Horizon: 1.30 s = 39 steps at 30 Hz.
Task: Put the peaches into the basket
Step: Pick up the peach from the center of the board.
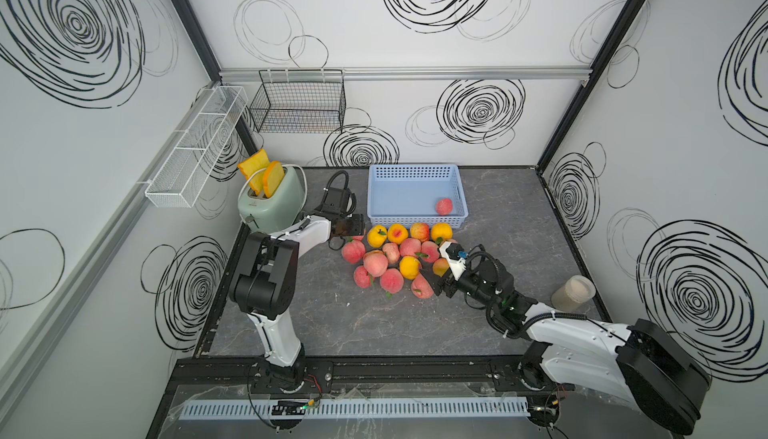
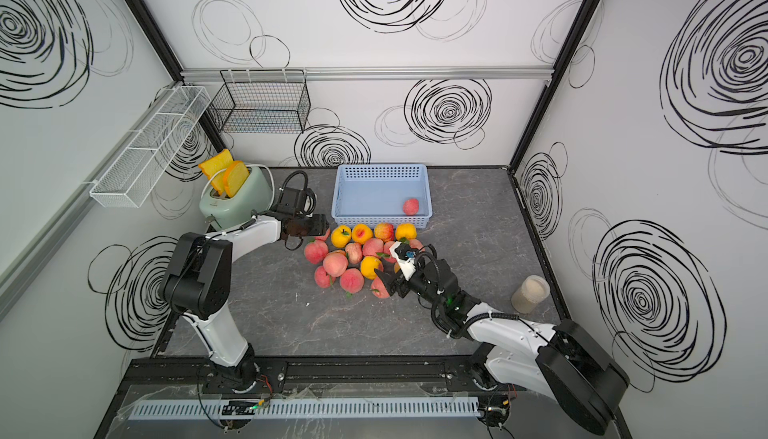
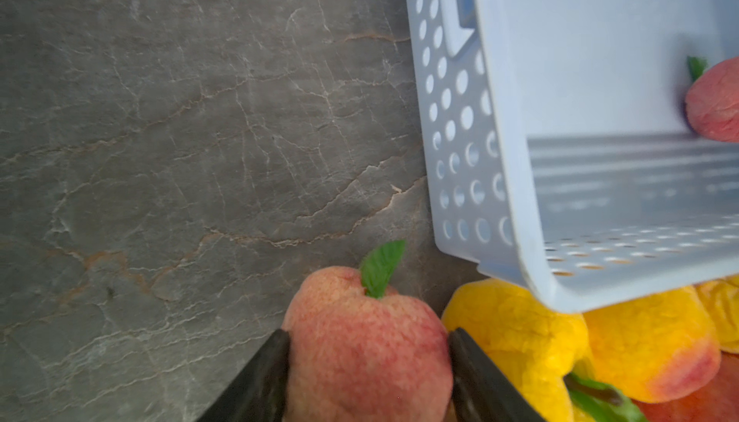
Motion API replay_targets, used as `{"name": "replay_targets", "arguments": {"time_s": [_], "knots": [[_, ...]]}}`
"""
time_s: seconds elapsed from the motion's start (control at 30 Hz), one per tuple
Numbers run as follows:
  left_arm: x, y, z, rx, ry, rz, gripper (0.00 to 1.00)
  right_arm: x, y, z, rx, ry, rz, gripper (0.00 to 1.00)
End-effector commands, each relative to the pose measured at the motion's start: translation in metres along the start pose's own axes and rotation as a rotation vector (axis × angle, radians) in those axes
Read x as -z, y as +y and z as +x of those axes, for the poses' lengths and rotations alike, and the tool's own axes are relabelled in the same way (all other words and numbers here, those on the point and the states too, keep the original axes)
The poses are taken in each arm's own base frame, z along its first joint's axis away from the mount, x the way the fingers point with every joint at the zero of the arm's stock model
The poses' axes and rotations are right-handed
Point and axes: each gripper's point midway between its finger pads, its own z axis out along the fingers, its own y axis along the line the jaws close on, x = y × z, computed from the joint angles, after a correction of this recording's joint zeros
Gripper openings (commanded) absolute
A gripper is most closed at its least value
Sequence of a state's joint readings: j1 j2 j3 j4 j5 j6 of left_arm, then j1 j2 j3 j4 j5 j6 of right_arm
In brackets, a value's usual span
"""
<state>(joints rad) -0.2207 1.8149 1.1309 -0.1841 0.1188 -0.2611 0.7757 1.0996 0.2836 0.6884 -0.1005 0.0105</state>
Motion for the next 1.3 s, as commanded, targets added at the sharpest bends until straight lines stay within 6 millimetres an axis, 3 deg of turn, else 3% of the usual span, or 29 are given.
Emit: {"name": "replay_targets", "arguments": {"time_s": [0.0,0.3,0.7,0.87,1.0,1.1,1.27], "knots": [[0.0,0.003,-0.011,0.006,-0.03,-0.012,0.59,-0.001,0.001,-0.019,0.022,-0.053,0.006,0.86],[0.009,0.004,-0.015,0.02,-0.058,-0.012,0.55,-0.001,-0.001,-0.019,0.026,-0.054,0.018,0.86],[0.06,-0.004,-0.048,0.007,-0.182,-0.014,0.54,0.002,-0.003,-0.022,0.025,-0.066,0.036,0.86],[0.086,-0.039,-0.074,-0.084,-0.255,0.029,0.55,0.004,-0.009,-0.023,0.019,-0.073,0.076,0.86],[0.093,-0.074,-0.092,-0.179,-0.284,0.041,0.55,0.006,-0.01,-0.023,0.02,-0.08,0.084,0.86],[0.087,-0.093,-0.102,-0.245,-0.296,0.028,0.56,0.008,-0.013,-0.024,0.02,-0.089,0.1,0.86],[0.064,-0.109,-0.107,-0.291,-0.278,0.011,0.56,0.011,-0.016,-0.024,0.019,-0.097,0.121,0.86]]}}
